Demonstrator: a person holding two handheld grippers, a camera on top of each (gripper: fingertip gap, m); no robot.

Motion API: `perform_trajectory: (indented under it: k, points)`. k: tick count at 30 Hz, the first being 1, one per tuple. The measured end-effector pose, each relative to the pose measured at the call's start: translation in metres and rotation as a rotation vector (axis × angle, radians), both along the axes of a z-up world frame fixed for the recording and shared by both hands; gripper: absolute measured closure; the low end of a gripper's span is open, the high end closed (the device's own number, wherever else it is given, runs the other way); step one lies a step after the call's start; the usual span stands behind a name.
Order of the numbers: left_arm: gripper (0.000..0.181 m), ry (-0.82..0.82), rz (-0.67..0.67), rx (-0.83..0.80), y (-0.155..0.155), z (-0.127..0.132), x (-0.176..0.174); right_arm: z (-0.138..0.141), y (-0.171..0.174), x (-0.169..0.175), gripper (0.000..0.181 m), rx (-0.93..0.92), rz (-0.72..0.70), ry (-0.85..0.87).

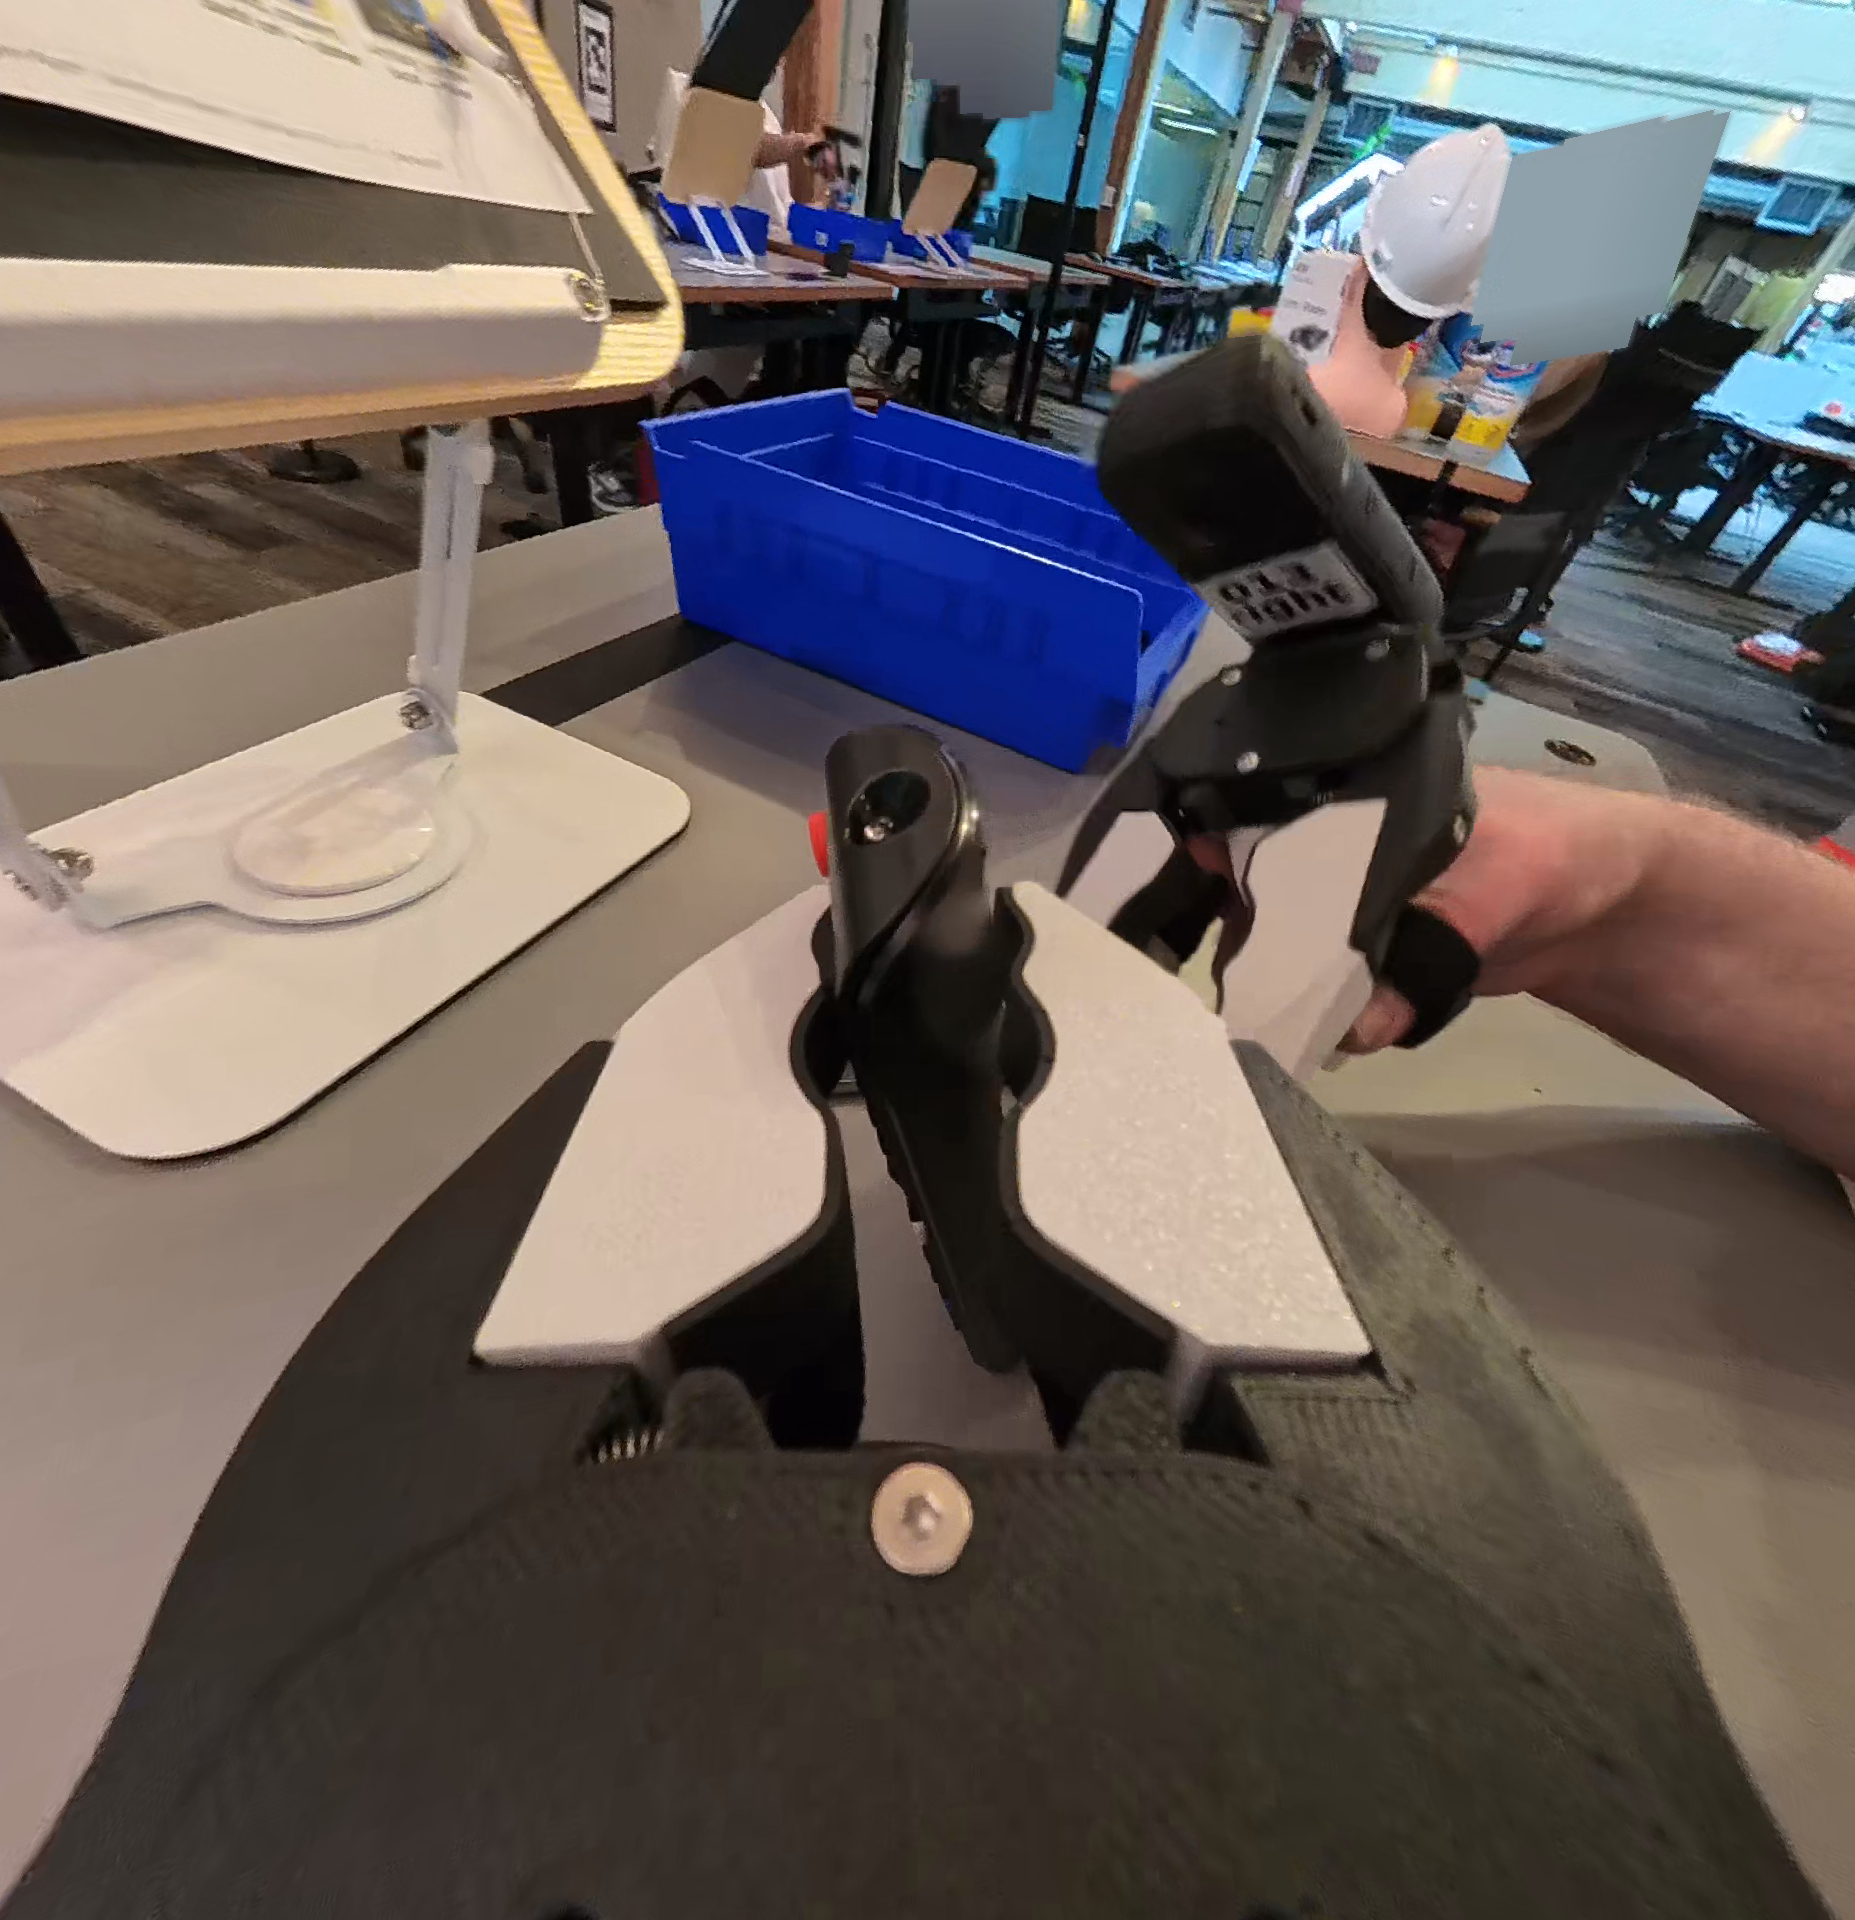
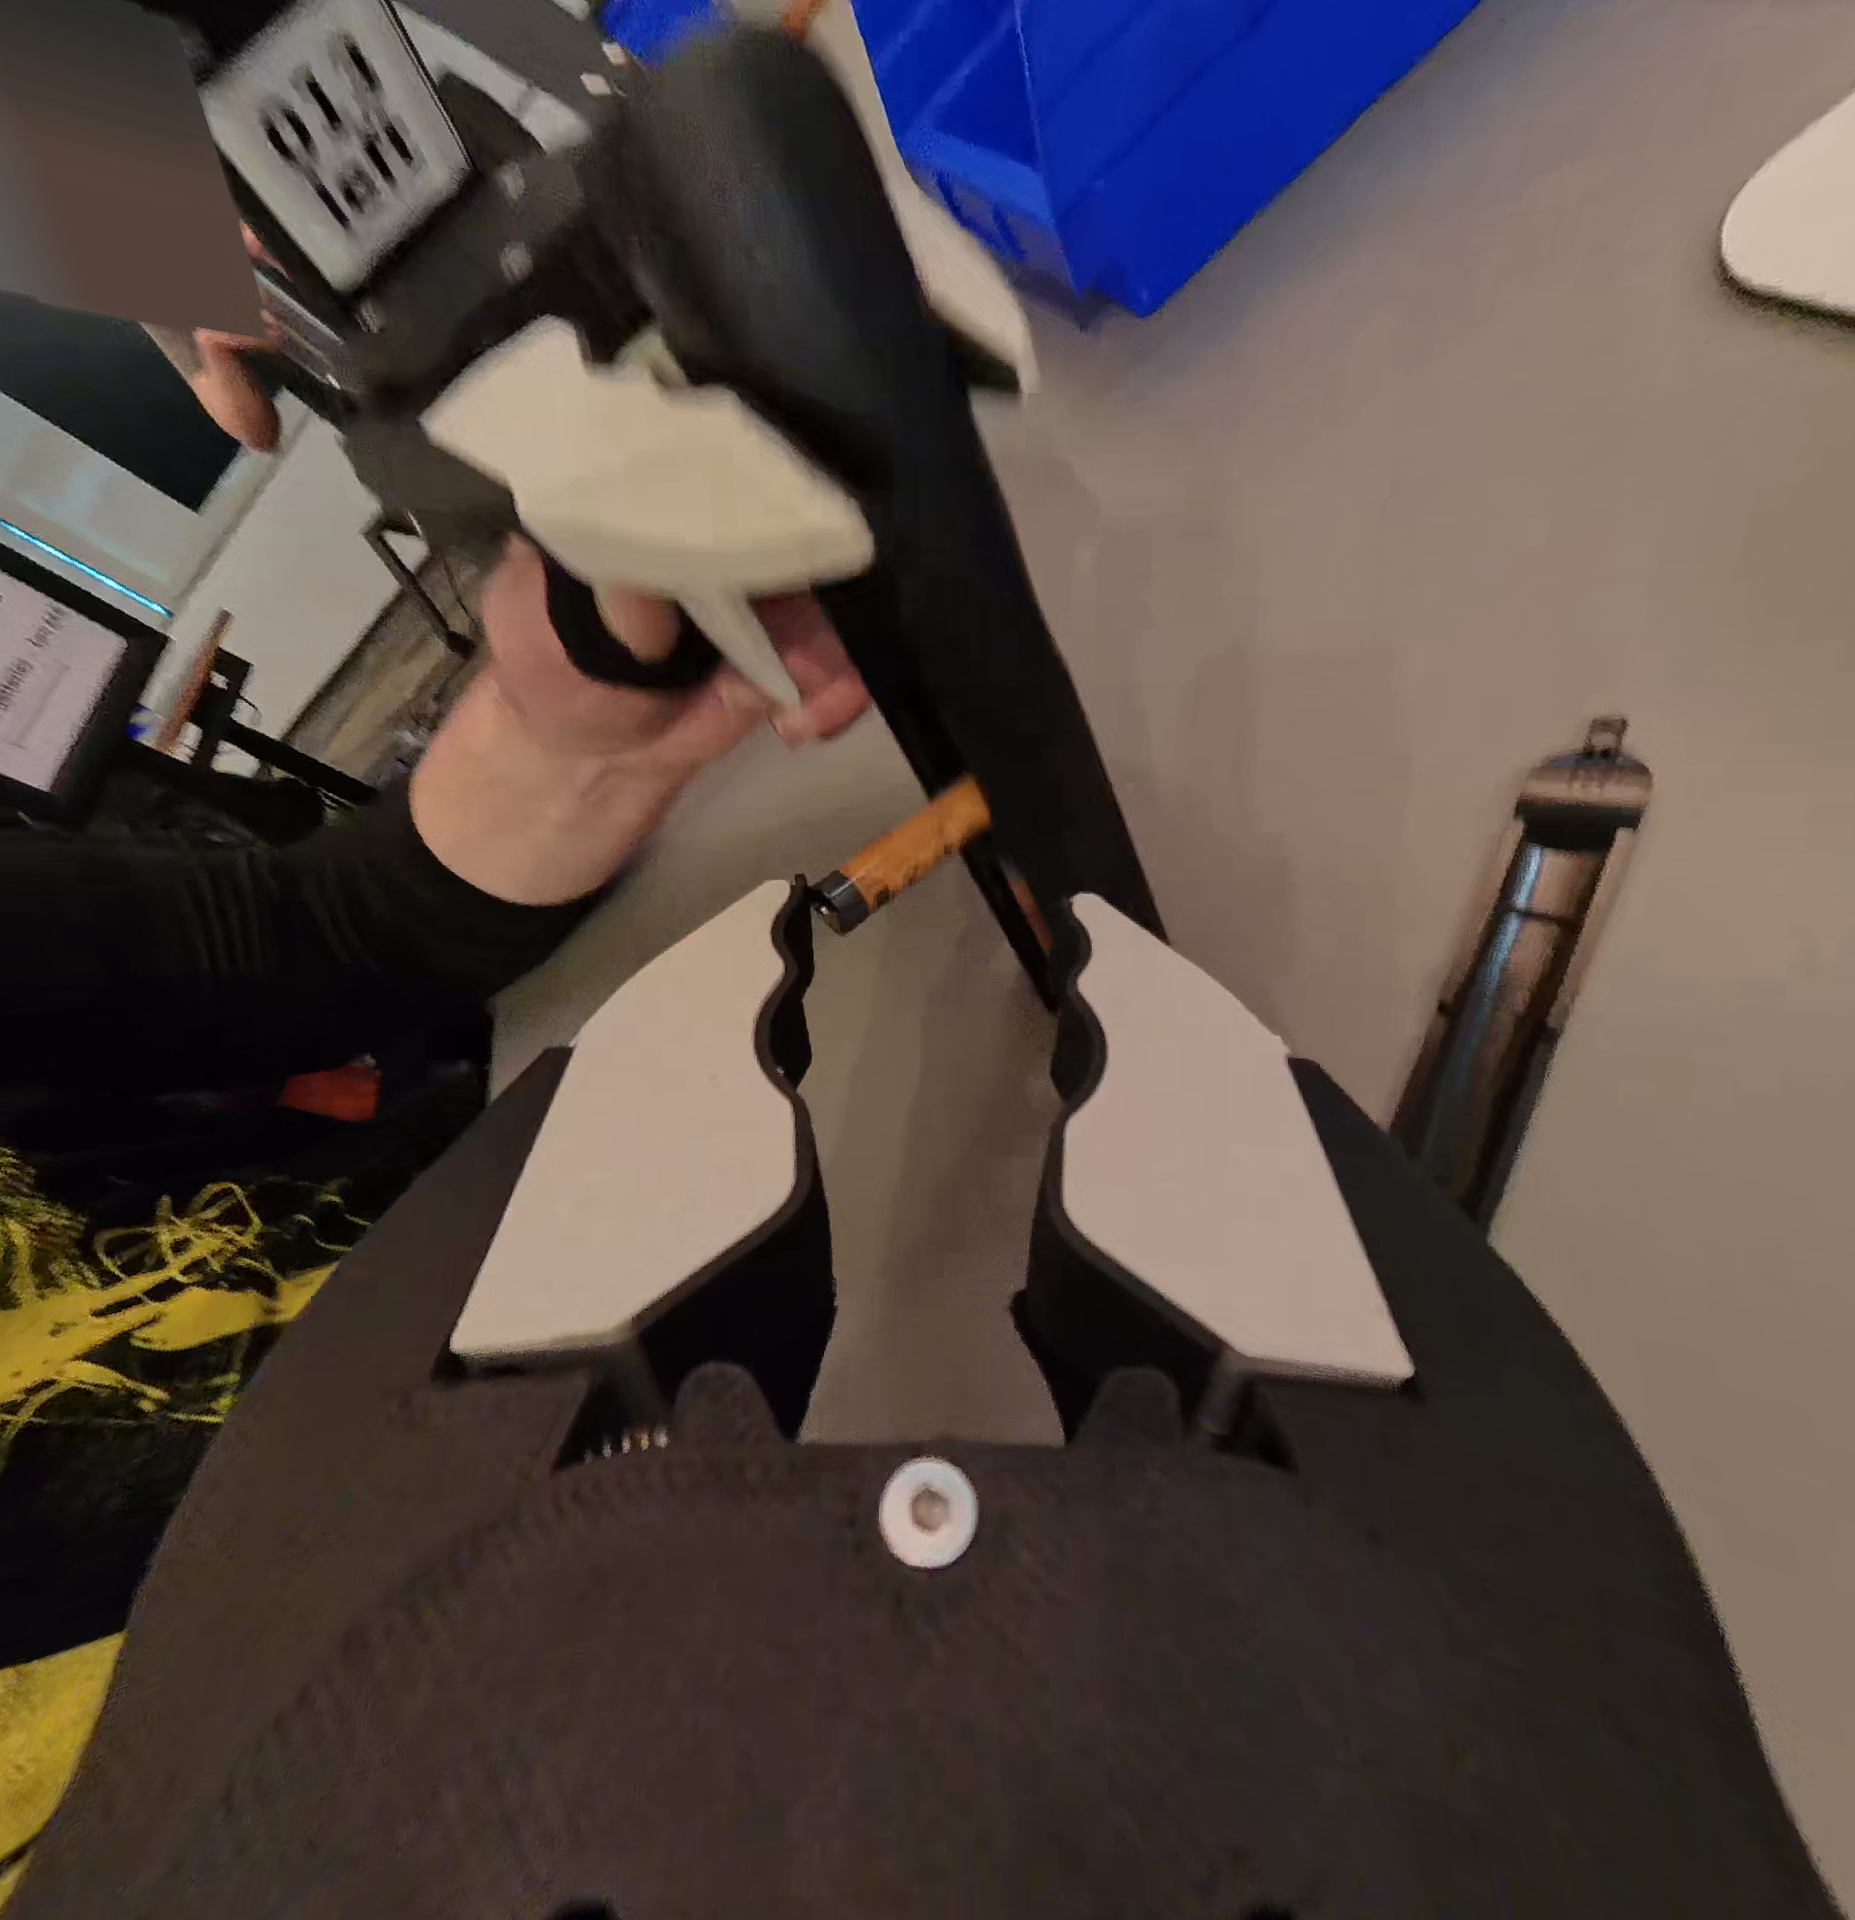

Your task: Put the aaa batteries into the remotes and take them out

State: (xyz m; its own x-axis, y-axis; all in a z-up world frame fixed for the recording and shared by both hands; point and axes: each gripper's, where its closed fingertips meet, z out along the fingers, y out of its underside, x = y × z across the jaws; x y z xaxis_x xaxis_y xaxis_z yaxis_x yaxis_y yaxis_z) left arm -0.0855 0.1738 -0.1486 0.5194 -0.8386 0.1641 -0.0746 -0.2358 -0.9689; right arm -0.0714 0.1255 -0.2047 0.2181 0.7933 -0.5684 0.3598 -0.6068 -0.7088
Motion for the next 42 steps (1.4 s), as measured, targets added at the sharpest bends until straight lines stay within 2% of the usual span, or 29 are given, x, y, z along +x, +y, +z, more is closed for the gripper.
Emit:
perform_trajectory:
  k: [6, 11, 16, 23, 34, 40, 42]
  points:
    - [0.154, -0.037, 0.071, -0.023, 0.013, -0.004, -0.01, -0.045, 0.003, 0.021, 0.139, 0.056, -0.039, -0.189]
    - [0.154, -0.062, 0.084, -0.025, 0.016, -0.004, -0.013, -0.035, 0.007, 0.005, 0.131, 0.124, -0.047, -0.113]
    - [0.154, -0.073, 0.078, -0.028, 0.016, -0.004, -0.013, -0.043, 0.023, -0.006, 0.143, 0.128, -0.072, -0.138]
    - [0.154, -0.102, 0.073, -0.044, 0.017, -0.007, -0.018, -0.053, 0.022, -0.017, 0.153, 0.14, 0.024, -0.208]
    - [0.154, -0.163, 0.074, -0.078, 0.02, -0.011, -0.023, -0.056, 0.019, -0.017, 0.154, 0.081, 0.076, -0.217]
    - [0.154, -0.153, 0.121, -0.073, 0.026, -0.016, -0.028, -0.06, 0.018, -0.017, 0.155, 0.095, 0.14, -0.312]
    - [0.153, -0.164, 0.113, -0.077, 0.025, -0.016, -0.027, -0.062, 0.017, -0.016, 0.155, 0.049, 0.189, -0.347]
